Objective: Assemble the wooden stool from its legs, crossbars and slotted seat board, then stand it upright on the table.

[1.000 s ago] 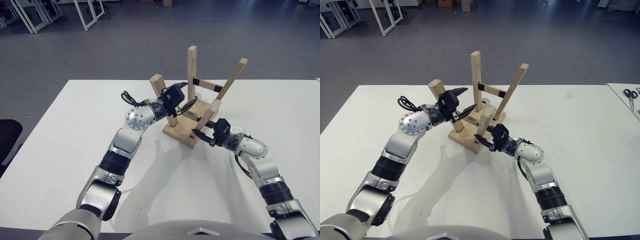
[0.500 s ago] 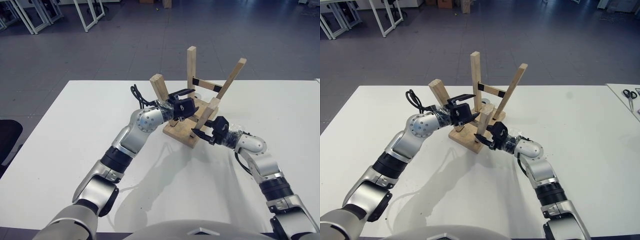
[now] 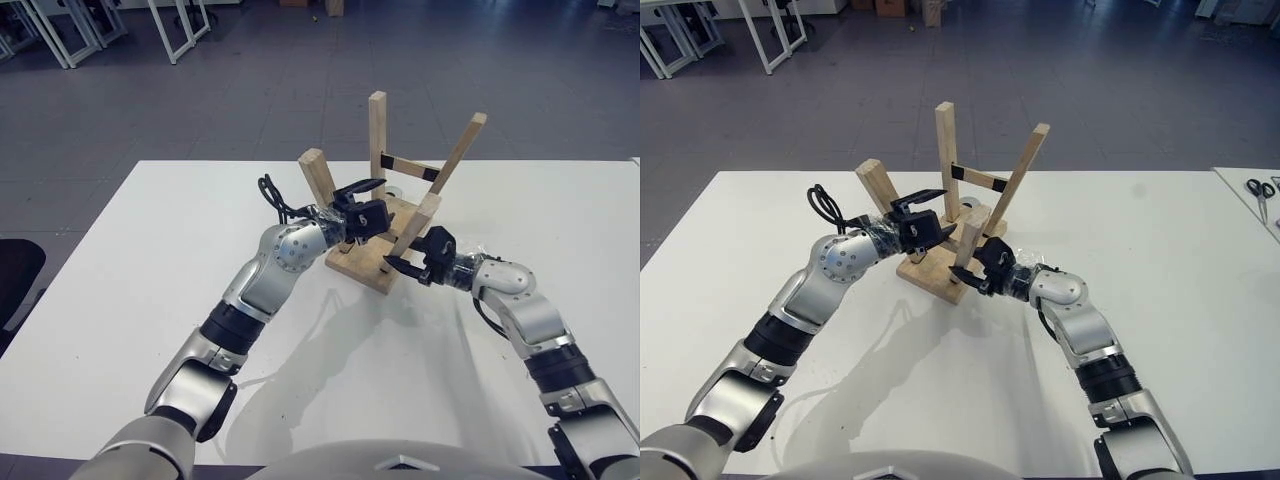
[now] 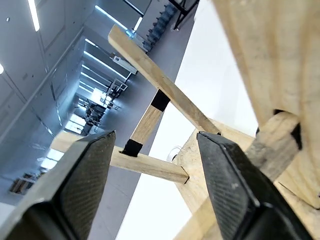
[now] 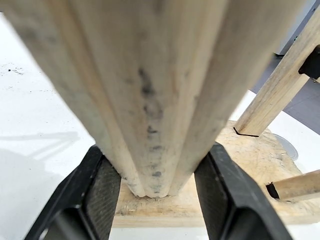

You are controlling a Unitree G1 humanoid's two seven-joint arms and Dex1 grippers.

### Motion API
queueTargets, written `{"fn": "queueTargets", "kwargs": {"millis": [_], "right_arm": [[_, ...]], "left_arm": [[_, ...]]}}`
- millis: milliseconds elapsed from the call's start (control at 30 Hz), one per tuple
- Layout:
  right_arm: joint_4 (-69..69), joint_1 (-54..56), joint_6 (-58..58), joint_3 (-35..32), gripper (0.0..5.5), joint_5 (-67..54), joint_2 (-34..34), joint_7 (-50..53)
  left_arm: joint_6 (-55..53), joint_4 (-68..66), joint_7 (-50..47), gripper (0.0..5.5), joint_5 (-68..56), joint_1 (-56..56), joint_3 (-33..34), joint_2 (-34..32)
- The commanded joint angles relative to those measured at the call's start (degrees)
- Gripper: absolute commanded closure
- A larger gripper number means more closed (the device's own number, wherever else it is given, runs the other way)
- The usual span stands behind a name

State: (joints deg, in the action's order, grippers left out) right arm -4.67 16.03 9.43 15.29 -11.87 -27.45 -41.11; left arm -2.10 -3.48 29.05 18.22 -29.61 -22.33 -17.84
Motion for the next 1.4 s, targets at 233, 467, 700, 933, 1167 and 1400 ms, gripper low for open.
{"fn": "queueTargets", "kwargs": {"millis": [233, 467, 700, 933, 1167, 1400], "right_arm": [[-0.72, -2.07, 22.4, 8.0, 3.48, 6.64, -8.84, -3.42], [-7.3, 1.19, 22.15, 12.68, 3.48, 9.25, -10.32, -6.62], [-15.76, 4.87, 20.01, 17.88, 3.48, 11.9, -10.74, -11.94], [-13.34, 1.04, 14.27, 9.69, 3.48, 5.75, -7.58, -7.27], [-9.47, -5.21, -0.22, -1.73, 3.48, -3.46, -1.34, -5.22], [-5.71, -6.43, -2.26, -3.19, 3.48, -4.05, -0.24, -6.92]], "left_arm": [[2.01, -5.1, 4.26, 2.49, -0.29, -3.6, 0.14, -1.68], [3.89, -11.34, 8.2, 2.49, 5.81, -3.0, -9.38, -1.28], [1.79, -11.64, 8.62, 2.49, 6.38, 0.91, -10.64, -2.24], [1.86, -11.86, 5.49, 2.49, 4.78, 0.65, -7.47, -1.51], [1.07, -10.93, 6.5, 2.49, 0.63, 1.94, -5.87, -1.46], [0.73, -11.15, 6.87, 2.49, -0.82, 1.82, -6.08, -1.82]]}}
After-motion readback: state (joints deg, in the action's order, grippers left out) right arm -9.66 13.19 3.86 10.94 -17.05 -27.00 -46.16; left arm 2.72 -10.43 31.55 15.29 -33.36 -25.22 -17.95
